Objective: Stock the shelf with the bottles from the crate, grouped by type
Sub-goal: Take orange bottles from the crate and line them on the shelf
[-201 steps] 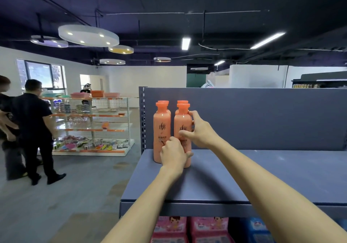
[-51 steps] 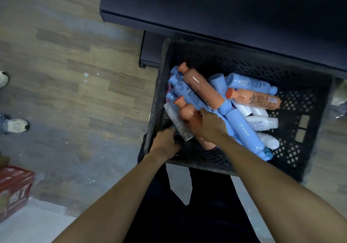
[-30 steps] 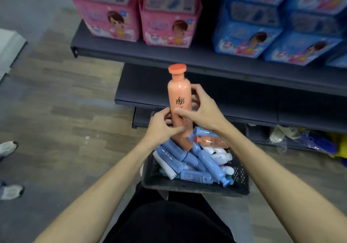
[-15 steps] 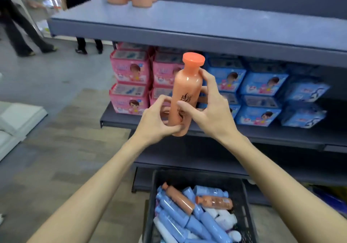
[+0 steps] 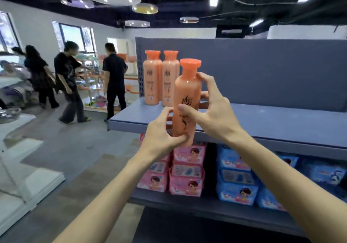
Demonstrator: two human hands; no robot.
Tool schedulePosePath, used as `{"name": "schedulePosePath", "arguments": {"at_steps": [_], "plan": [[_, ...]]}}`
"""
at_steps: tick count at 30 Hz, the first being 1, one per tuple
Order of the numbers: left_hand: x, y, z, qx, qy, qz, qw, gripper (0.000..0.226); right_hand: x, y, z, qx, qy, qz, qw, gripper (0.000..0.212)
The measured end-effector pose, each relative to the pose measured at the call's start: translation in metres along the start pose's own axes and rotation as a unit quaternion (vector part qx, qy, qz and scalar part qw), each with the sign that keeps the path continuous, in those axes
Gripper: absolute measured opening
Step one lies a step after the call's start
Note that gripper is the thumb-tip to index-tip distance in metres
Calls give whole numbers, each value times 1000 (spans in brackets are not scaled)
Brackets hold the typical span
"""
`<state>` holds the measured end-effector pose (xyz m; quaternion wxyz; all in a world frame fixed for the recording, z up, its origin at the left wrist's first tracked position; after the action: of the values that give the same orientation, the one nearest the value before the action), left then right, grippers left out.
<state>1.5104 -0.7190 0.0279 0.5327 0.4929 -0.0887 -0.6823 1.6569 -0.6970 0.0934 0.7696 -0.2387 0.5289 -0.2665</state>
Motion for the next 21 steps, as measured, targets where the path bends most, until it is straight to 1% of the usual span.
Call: {"name": "schedulePosePath", "arguments": {"at_steps": [4,7,11,16,21], "plan": [[-23,-1,21,-54,42,23,997,51,-34,-1,-8,-3,10,-13,1000,75],[-36,-8,30,-63,62,41,995,46,-53,-2,-19,10,5,-3,1000,75],[-51,-25,40,-108,71,65,989,48,-70,1,-42,36,-18,-7,999,75],[-61,-50,47,-135,67,78,985,61,-88,19,-63,57,-25,-41,997,75],[-81,-74,54,-146,63,101,982,60,-112,32,-85,65,-28,-52,996,74]]}}
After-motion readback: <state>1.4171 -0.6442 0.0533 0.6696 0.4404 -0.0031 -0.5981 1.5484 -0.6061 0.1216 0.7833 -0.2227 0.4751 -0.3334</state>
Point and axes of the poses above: each hand's wrist, its own x-axis away from the middle knuckle, its own z-axis out of the back of the hand, y = z × x, the point moved 8 cm from there along -x, towards the middle knuckle, and after that the axes turned 8 degrees about -x, right-handed, at the moved point
